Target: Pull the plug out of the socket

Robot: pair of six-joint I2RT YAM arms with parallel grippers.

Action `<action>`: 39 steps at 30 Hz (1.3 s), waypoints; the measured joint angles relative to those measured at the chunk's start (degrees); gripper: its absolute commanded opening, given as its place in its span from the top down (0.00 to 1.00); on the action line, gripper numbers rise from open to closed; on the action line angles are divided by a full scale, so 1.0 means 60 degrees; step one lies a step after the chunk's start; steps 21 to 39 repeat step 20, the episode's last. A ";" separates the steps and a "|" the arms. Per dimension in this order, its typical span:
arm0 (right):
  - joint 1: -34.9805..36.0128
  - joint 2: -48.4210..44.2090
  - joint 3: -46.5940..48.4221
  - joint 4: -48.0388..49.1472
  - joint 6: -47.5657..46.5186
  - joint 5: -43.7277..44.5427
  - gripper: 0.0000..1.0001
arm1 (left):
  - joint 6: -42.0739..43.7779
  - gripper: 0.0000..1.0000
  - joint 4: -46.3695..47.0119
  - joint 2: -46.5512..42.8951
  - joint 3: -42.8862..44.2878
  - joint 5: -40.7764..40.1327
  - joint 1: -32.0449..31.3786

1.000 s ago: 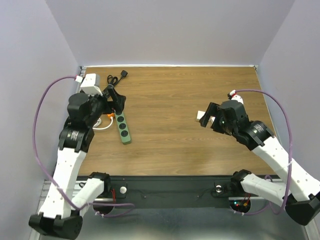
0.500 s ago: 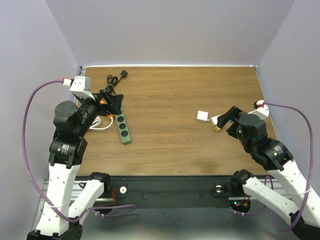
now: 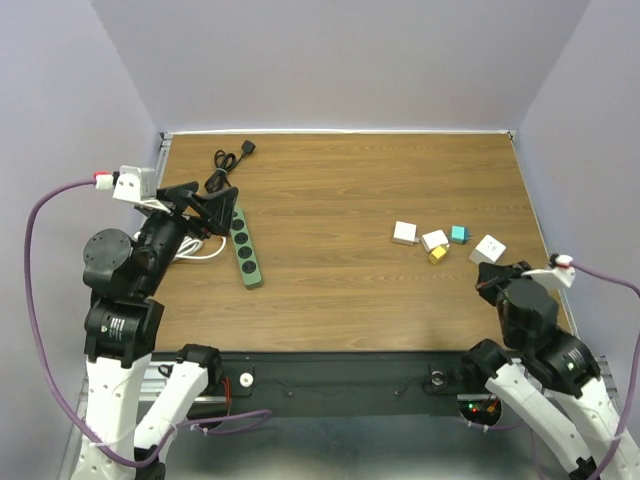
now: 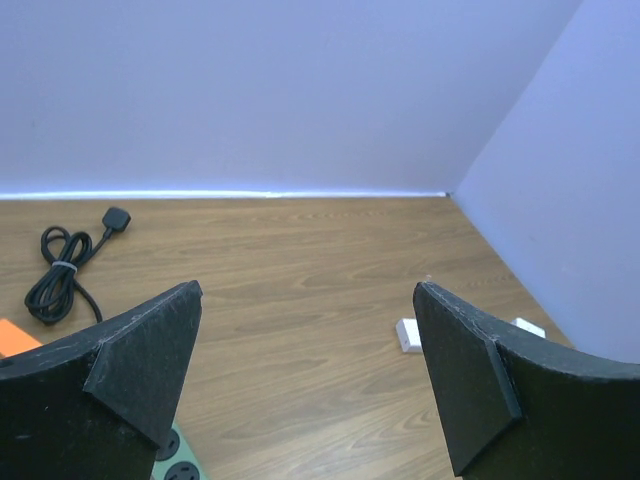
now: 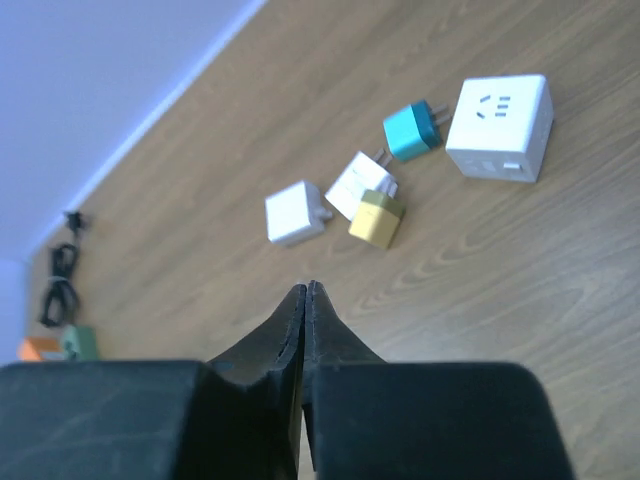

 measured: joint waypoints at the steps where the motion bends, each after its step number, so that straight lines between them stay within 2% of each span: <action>1: 0.0000 -0.0455 -0.0044 0.0000 0.0007 0.0120 1.00 | -0.0033 0.01 0.0076 -0.0084 0.0000 -0.0004 0.0000; 7: 0.0000 -0.1698 -0.0087 -0.0033 0.0146 0.0867 1.00 | -0.0248 0.01 0.0455 -0.0295 0.0000 -0.0011 0.0000; 14: 0.0000 -0.1388 -0.0087 -0.0925 0.1366 0.1781 1.00 | -0.0390 0.02 0.0550 -0.0204 0.0000 -0.0018 0.0000; 20: 0.0000 -0.1392 -0.0087 -0.1209 0.1829 0.2098 1.00 | -0.0342 0.01 0.0492 0.0127 0.0146 0.0055 0.0000; 39: 0.0000 -0.1392 -0.0087 -0.1209 0.1829 0.2098 1.00 | -0.0342 0.01 0.0492 0.0127 0.0146 0.0055 0.0000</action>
